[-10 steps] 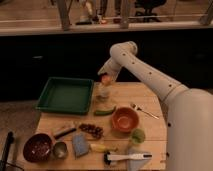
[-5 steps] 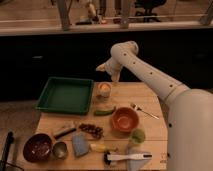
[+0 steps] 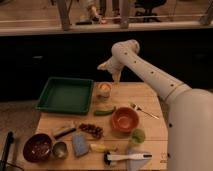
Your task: Place apple in paper cup
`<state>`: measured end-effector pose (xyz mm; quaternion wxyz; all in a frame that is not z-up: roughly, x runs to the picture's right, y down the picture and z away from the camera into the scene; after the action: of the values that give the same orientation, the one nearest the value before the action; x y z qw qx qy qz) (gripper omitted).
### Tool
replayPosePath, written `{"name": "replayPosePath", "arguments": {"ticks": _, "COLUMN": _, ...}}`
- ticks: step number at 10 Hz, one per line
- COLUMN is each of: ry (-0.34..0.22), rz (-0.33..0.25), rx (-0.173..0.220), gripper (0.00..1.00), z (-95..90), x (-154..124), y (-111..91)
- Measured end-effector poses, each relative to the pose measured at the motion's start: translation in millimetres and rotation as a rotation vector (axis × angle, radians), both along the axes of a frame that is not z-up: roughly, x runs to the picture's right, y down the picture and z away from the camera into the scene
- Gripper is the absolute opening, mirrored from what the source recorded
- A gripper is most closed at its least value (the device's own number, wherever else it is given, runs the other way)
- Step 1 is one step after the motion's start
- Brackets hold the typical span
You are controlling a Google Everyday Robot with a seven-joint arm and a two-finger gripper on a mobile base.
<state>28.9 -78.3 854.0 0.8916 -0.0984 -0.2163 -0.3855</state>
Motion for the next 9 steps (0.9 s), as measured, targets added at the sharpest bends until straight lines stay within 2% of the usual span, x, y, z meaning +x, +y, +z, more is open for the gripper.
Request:
{"name": "replayPosePath", "arguments": {"ticks": 5, "ry": 0.0, "rz": 0.0, "rx": 0.027, "gripper": 0.8, "z": -2.4, "x": 4.2, "y": -6.4}}
{"name": "replayPosePath", "arguments": {"ticks": 9, "ry": 0.0, "rz": -0.001, "rx": 0.027, "gripper": 0.8, "z": -2.5, "x": 3.6, "y": -6.4}}
